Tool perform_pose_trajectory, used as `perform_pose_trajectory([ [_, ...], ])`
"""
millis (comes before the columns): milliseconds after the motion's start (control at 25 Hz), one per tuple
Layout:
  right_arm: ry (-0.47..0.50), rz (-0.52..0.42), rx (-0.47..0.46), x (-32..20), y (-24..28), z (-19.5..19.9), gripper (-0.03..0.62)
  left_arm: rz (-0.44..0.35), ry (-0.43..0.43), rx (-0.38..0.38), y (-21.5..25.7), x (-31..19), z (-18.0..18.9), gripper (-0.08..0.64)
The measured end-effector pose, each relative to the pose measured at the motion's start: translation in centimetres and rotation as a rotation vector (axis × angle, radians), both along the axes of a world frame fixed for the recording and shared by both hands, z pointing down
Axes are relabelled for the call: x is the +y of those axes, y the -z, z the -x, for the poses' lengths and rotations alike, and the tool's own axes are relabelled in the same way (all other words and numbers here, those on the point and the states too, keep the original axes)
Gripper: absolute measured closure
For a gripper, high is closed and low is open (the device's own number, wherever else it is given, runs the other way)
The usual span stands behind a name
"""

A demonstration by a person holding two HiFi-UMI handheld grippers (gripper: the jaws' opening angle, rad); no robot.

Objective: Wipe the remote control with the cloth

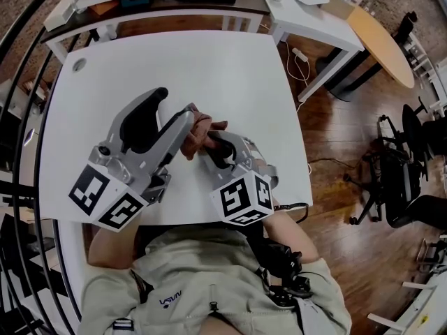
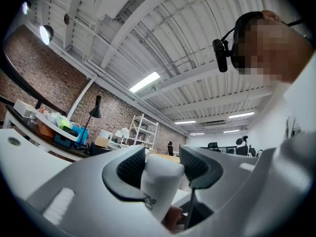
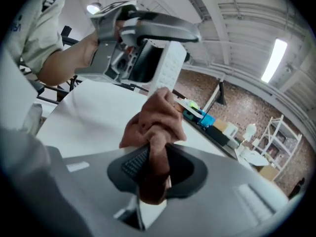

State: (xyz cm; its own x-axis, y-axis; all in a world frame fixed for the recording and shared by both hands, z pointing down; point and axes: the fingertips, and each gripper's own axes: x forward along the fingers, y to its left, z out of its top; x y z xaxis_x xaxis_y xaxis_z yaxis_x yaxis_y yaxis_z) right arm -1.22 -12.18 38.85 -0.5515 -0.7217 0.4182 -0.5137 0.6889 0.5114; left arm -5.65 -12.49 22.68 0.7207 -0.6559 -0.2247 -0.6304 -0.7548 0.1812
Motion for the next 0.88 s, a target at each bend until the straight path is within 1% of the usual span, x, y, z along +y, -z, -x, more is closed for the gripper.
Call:
perform_pose_trajectory([
  [80,-0.011,0.023,-0.076,-0.6,1.0,-1.2,0.515,-0.041,-0.06,-0.026,0.4,0.8,-0.9,0.333],
  [200,0.0,0.018,-0.244,-1.3,4.4,-2.8,0.515,-0.141,-0.144,-0.122,0.8,2.4,-2.4,0.333],
  [280,0.012,-0.012,-0.368,-1.4,7.4,-3.6,0.515,-0.194,-0.191,-0.182,0.8,3.4,-3.5,0.333],
  [360,0.029,-0.046,-0.469,-1.2,10.2,-4.3,0.515,-0.209,-0.232,-0.21,0.7,4.3,-4.6,0.333],
  [400,0.041,-0.058,-0.497,-1.0,11.2,-4.7,0.515,-0.215,-0.252,-0.224,0.6,4.8,-5.1,0.333],
  [560,0.107,-0.092,-0.545,-0.3,13.6,-5.2,0.515,-0.283,-0.327,-0.306,-0.1,6.4,-6.5,0.333],
  [640,0.14,-0.093,-0.549,-0.1,13.8,-4.9,0.515,-0.317,-0.351,-0.348,-0.5,7.0,-7.0,0.333],
  [760,0.199,-0.066,-0.523,0.4,13.1,-3.8,0.515,-0.364,-0.362,-0.403,-0.8,7.8,-7.4,0.333],
  [880,0.251,-0.029,-0.481,0.8,11.6,-2.5,0.515,-0.393,-0.362,-0.432,-1.0,8.1,-7.5,0.333],
])
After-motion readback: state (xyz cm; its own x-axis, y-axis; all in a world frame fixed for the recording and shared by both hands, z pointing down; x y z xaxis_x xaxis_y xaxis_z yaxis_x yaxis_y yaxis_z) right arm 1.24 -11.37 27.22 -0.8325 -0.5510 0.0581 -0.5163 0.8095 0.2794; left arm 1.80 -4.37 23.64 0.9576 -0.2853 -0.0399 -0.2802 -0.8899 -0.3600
